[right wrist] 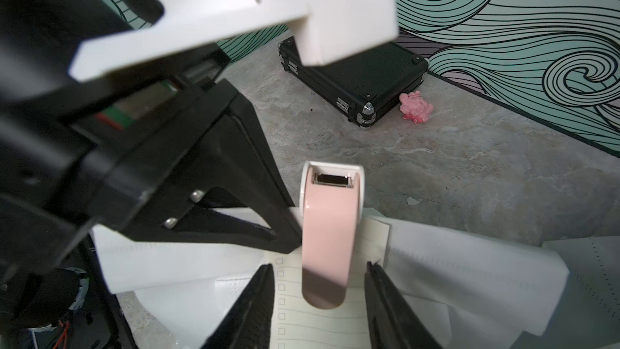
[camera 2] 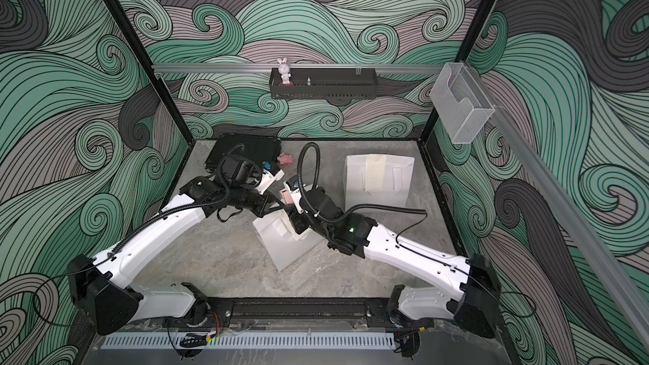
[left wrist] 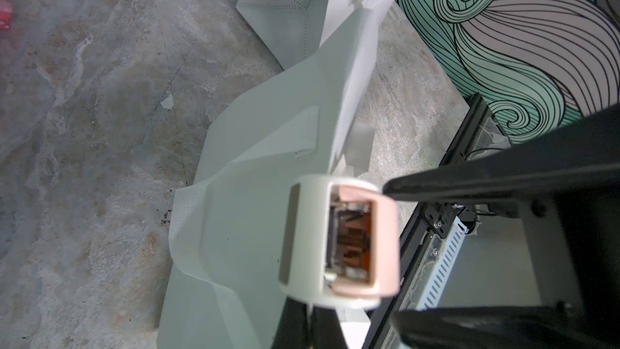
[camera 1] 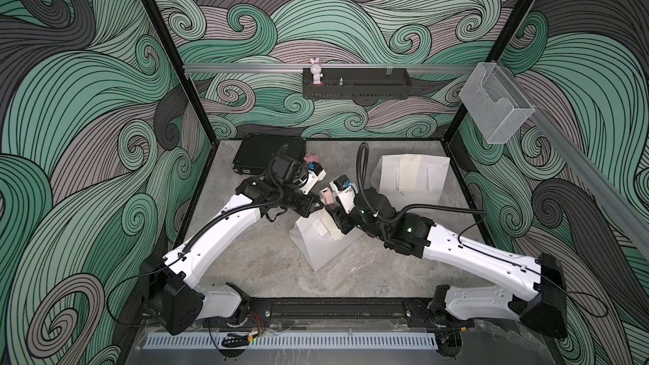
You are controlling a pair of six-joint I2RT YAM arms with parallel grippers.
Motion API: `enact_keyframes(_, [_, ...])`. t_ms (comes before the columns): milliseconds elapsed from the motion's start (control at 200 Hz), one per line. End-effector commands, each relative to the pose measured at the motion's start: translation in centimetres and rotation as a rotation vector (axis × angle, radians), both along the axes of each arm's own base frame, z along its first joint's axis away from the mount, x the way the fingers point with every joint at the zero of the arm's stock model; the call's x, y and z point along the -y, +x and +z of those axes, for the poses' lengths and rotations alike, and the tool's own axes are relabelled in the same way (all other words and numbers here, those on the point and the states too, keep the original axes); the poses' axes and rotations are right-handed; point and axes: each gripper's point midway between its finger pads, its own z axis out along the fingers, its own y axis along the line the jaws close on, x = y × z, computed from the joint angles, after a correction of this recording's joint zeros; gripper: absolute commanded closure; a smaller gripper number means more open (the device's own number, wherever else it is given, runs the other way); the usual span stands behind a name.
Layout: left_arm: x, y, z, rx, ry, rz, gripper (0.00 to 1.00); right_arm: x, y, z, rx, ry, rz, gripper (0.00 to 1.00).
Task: Staple the receipts to the bags
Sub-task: Place the stapler in the takeout bag, then staple the receipt to the takeout bag.
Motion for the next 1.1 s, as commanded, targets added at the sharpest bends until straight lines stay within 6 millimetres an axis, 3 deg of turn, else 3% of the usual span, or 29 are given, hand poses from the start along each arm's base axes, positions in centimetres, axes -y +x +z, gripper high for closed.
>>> enact_keyframes(0, [0.8, -0.1, 1.8, 0.1, -0.02, -0.112, 1.0, 1.3, -0.6, 1.5, 0.016, -0.039, 0.069, 0.43])
enact_keyframes(100, [0.6, -0.3, 2.1, 0.151, 0.007, -0.174, 1.0, 2.3, -1.0, 1.9, 0.001, -0.057, 0.149, 0.27])
enact_keyframes(275, [0.3, -1.3, 2.0, 0.23, 0.036, -0.287, 1.0, 4.1, -0.3, 4.1, -0.008, 0.058, 0.281, 0.19])
enact_keyframes(556, [0.5, -1.7, 2.1, 0.294, 0.029, -0.356, 1.0, 2.0, -1.1, 6.4, 0.077, 0.239, 0.609, 0.16])
enact_keyframes(771, [0.9, -2.1, 2.4, 0.299, 0.001, -0.386, 1.0, -0.3, -0.3, 5.4, -0.037, 0.276, 0.726, 0.21])
enact_keyframes(1092, [1.0, -2.9, 2.9, 0.318, -0.023, -0.423, 1.0, -1.0, -1.0, 3.5, -0.151, 0.3, 0.819, 0.25])
